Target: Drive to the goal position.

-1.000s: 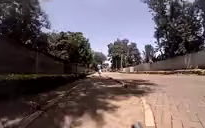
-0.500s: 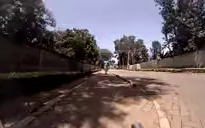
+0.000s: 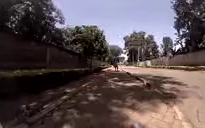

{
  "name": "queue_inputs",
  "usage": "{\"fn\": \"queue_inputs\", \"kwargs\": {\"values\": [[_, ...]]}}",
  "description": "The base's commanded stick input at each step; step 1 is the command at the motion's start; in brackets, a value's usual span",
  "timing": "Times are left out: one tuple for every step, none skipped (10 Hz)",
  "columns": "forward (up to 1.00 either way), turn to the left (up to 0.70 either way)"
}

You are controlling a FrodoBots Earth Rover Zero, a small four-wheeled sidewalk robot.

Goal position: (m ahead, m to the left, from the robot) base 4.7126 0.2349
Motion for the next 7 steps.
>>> {"fn": "queue_inputs", "kwargs": {"values": [[0.70, 0.35], [0.70, 0.35], [0.70, 0.35], [0.70, 0.35], [0.70, 0.35], [0.70, 0.35], [0.70, 0.35]]}}
